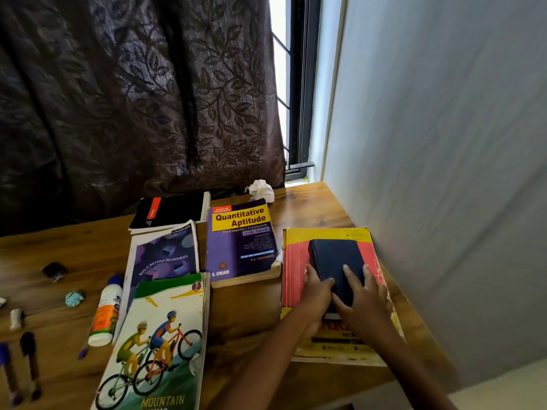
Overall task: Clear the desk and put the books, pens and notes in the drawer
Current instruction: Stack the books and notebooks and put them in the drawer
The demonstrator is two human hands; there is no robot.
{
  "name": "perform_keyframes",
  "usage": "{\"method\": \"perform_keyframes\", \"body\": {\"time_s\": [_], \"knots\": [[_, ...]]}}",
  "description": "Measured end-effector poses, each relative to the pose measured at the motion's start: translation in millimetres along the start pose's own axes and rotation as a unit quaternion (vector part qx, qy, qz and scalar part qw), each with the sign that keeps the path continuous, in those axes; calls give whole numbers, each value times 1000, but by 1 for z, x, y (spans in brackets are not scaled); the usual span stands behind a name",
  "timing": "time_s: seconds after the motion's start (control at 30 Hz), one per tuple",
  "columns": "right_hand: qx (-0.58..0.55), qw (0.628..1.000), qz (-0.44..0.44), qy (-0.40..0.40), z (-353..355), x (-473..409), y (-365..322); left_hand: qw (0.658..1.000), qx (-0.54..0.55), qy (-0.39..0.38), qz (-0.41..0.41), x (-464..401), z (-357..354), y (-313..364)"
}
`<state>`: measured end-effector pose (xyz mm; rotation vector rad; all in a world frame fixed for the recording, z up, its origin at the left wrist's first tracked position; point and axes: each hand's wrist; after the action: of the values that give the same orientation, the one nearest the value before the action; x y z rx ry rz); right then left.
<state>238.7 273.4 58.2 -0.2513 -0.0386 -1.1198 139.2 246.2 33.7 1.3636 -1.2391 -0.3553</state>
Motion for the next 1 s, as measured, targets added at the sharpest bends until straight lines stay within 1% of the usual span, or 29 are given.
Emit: {"method": "perform_keyframes", "body": {"time_s": [0.07, 0.13, 0.23, 0.27, 0.3, 0.33, 0.37, 0.4, 0.47, 0.5, 0.57, 0.6, 0.67, 0.73, 0.8, 0.87, 0.93, 0.97, 1.0], "knots": [[29, 999, 15, 4, -11, 8, -3, 995, -97, 10, -36, 11, -1, 1], [81, 995, 53, 39, -23, 17, -8, 982, -173, 14, -75, 15, 1, -8], [118, 990, 67, 41, -34, 18, -5, 977, -185, 10, -102, 13, 10, -18], [135, 988, 67, 37, -33, 19, -1, 975, -188, 5, -119, 13, 8, -20], [147, 986, 67, 39, -30, 20, -3, 971, -189, 17, -148, 14, 12, -21], [133, 988, 70, 39, -26, 19, -9, 964, -186, 38, -184, 17, 18, -21], [99, 993, 55, 41, -22, 19, -9, 957, -182, 50, -218, 19, 19, -20], [56, 995, 55, 63, -17, 21, -13, 950, -178, 67, -248, 22, 24, -18], [-3, 987, 88, 137, -11, 27, -29, 933, -168, 104, -300, 31, 46, -17], [-36, 982, 99, 155, -11, 30, -38, 927, -168, 113, -315, 38, 57, -16], [-90, 975, 135, 155, -14, 32, -56, 918, -181, 142, -324, 54, 86, -17], [-116, 970, 159, 141, -16, 35, -67, 911, -194, 160, -327, 63, 103, -18], [-196, 958, 200, 70, -13, 45, -90, 893, -220, 211, -332, 80, 137, -19], [-262, 938, 227, -8, -17, 56, -113, 877, -214, 280, -325, 96, 175, -21], [-280, 930, 230, -65, -32, 60, -132, 866, -164, 344, -324, 110, 209, -22], [-300, 921, 208, -136, -49, 57, -149, 858, -131, 380, -319, 122, 236, -24], [-335, 897, 187, -218, -58, 54, -168, 858, -135, 401, -292, 130, 258, -29], [-353, 887, 175, -242, -63, 51, -177, 859, -145, 408, -275, 131, 269, -32], [-351, 888, 168, -245, -68, 48, -183, 859, -159, 412, -260, 131, 278, -36]]}}
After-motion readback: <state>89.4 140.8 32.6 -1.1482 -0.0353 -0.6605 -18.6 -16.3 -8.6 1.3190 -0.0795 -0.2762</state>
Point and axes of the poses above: each hand's wrist, its own x-axis away from the middle knuckle, its own z-axis out of the back of the hand, y = z × x, and after that the axes turned 14 degrees about x, right-handed
